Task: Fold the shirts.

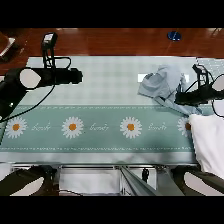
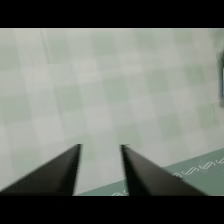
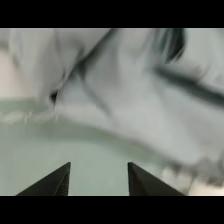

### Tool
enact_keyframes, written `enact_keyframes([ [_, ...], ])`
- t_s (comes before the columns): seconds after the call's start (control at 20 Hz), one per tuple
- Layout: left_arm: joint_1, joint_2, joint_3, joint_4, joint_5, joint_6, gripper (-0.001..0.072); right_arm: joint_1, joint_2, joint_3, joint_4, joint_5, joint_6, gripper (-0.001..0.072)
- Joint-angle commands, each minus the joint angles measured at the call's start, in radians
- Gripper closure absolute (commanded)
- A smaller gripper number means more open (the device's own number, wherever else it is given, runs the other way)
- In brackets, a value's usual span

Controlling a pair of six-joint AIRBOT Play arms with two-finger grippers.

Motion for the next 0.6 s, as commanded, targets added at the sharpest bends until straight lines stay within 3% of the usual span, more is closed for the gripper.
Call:
enact_keyframes([
  [0.0,0.001,-0.021,0.001,0.000,0.064,-0.027,0.0199,-0.001,-0.020,0.019,-0.150,-0.258,0.119,0.0299],
  [0.2,0.000,-0.076,0.001,0.000,-0.018,-0.031,0.0199,-0.006,-0.226,0.176,-0.257,-0.245,0.149,0.0299],
  [0.55,0.001,-0.109,0.001,-0.001,-0.039,-0.042,0.0199,-0.066,-0.486,0.338,-0.199,-0.099,0.137,0.0300],
])
